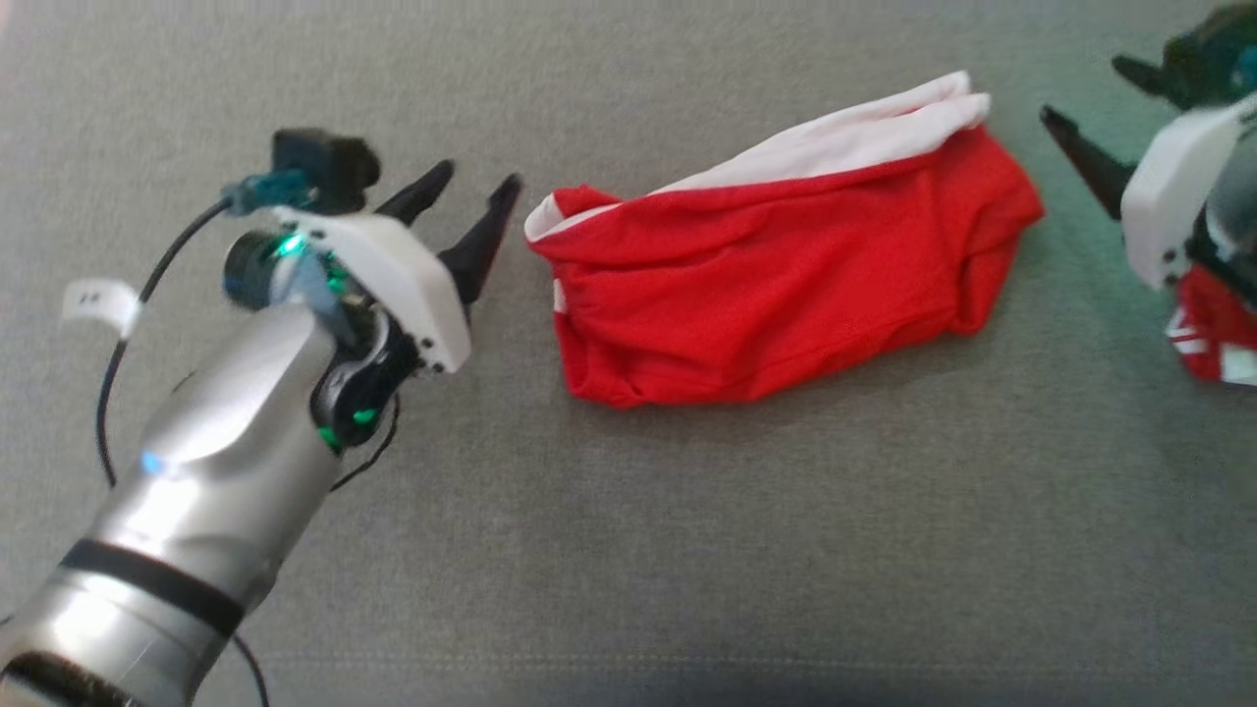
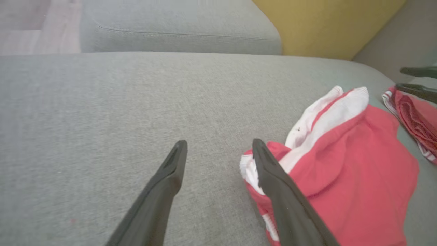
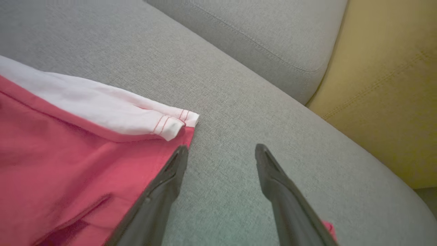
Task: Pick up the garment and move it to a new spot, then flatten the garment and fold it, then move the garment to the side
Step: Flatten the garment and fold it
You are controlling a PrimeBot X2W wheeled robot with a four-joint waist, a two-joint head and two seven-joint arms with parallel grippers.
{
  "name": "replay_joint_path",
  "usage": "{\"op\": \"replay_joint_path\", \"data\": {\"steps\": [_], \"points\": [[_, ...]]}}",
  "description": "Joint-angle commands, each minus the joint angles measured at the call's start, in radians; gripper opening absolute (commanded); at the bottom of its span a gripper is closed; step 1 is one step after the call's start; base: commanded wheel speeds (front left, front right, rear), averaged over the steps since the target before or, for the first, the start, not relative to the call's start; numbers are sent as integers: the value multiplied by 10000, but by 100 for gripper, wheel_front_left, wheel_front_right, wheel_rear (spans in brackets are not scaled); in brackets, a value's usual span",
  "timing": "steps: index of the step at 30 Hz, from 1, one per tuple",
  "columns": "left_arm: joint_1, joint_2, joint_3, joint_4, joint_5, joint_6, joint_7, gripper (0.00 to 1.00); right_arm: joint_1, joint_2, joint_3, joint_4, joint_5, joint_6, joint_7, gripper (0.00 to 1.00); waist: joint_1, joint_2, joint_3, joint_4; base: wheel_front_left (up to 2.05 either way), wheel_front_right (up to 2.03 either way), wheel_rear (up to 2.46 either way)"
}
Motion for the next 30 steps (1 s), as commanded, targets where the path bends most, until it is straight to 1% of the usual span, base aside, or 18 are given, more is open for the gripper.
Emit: {"op": "replay_joint_path", "data": {"steps": [1,6,9,11,14,18,20,22,24,25,28,30], "points": [[-41,438,503,-128,-94,147,-192,100,384,-111,-92,-35,196,-9,-277,100,-1,0,-351,-251,0,0,0],[274,525,935,-99,-307,528,-821,100,779,15,-211,-12,565,-9,-1177,100,-1,0,-999,-555,0,0,0],[466,521,1213,-232,-385,780,-1371,100,960,151,-485,152,600,-9,-1901,100,-1,0,-1391,-703,0,0,0],[617,486,1423,-393,-452,943,-1699,100,1129,295,-844,308,725,-9,-2421,100,-1,0,-1636,-781,0,0,0],[908,445,1838,-750,-455,1226,-2099,100,1399,500,-1333,518,620,-9,-2958,100,-1,0,-1968,-874,0,0,0],[1642,385,2524,-1581,-83,1684,-2288,100,1936,841,-2271,627,221,-9,-3242,100,-1,0,-2337,-996,0,0,0],[2141,338,3144,-2253,438,1962,-2296,100,2268,1003,-3093,429,-98,-9,-3262,100,-1,0,-2493,-1040,0,0,0],[2794,233,3795,-2942,1100,2211,-2299,100,2801,1177,-4205,77,-575,-9,-3267,100,-1,0,-2660,-1109,0,0,0],[3570,-17,4413,-3584,1658,2396,-2301,100,3474,1302,-5176,-353,-1613,-9,-3268,100,-1,0,-2797,-1181,0,0,0],[4342,-400,4971,-4112,2021,2393,-2301,100,4344,1599,-6366,-808,-2436,-9,-3269,100,-1,0,-2927,-1218,0,0,0],[5342,-911,5619,-4580,2681,2302,-2302,100,5722,2168,-8089,-1572,-3678,-9,-3270,100,-1,0,-3103,-1269,0,0,0],[5914,-1259,6008,-4745,3112,2179,-2302,100,6633,2650,-9027,-2083,-4442,-9,-3271,100,-1,0,-3227,-1304,0,0,0]]}}
